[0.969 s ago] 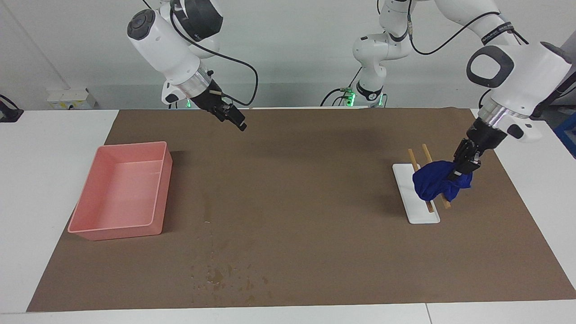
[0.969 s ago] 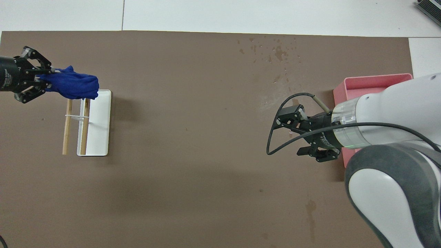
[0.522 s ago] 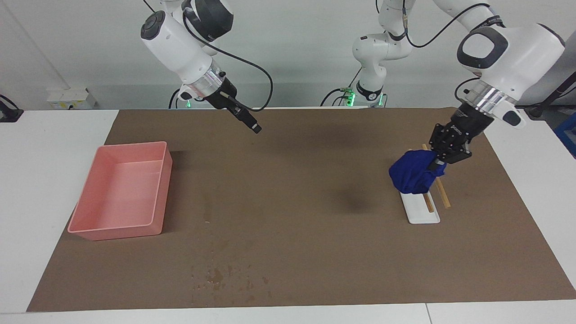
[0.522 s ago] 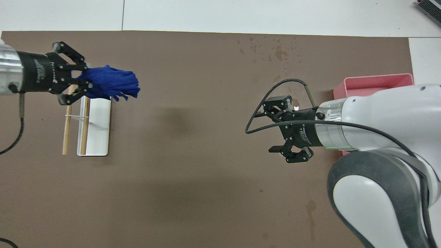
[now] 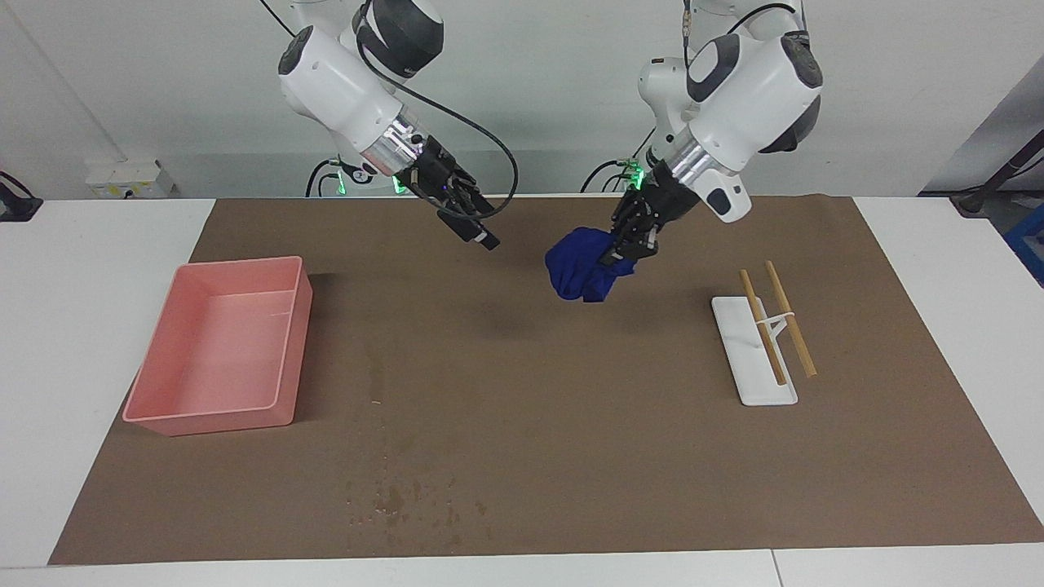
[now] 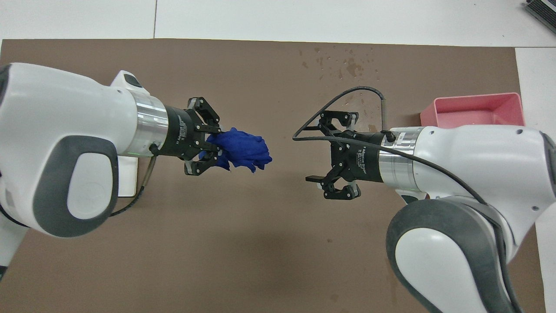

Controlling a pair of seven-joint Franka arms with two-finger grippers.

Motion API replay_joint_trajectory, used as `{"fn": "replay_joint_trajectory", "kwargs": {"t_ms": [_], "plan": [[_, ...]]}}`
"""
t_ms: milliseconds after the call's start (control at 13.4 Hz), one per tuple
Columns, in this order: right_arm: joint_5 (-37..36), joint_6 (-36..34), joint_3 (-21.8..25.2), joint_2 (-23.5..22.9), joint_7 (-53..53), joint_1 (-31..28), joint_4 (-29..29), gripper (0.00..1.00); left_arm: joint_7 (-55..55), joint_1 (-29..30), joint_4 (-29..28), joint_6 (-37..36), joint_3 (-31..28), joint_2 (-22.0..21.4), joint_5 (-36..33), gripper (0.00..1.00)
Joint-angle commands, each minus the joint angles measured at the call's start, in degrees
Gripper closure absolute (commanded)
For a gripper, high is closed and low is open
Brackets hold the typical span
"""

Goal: Wipe water with towel using both arms
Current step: 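Pass the towel from the left gripper to the right gripper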

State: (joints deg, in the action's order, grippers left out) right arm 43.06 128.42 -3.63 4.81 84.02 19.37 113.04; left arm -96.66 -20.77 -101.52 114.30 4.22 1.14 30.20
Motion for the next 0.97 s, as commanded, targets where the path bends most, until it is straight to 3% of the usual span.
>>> {"fn": "replay_joint_trajectory", "kwargs": {"t_ms": [0, 298, 820, 894], "plan": [[1.5, 1.9, -0.1, 0.2, 2.3, 1.4, 1.1, 0.0, -5.1, -3.9, -2.1, -0.2, -1.1, -3.2, 1.2, 1.0], [1.5, 6.7, -0.1, -0.1, 3.8, 4.4, 3.0, 0.0, -7.4, -6.2, -2.2, 1.0, -0.8, -3.6, 3.4, 1.0], [1.5, 7.5, -0.1, -0.4, 3.7, 5.7, 4.1, 0.0, -10.3, -9.1, -3.4, 4.4, 0.2, -5.0, 4.9, 1.0], [1.5, 7.5, -0.1, -0.4, 2.8, 5.7, 4.1, 0.06, -10.4, -9.4, -3.3, 5.1, 0.7, -5.3, 5.0, 1.0]]}}
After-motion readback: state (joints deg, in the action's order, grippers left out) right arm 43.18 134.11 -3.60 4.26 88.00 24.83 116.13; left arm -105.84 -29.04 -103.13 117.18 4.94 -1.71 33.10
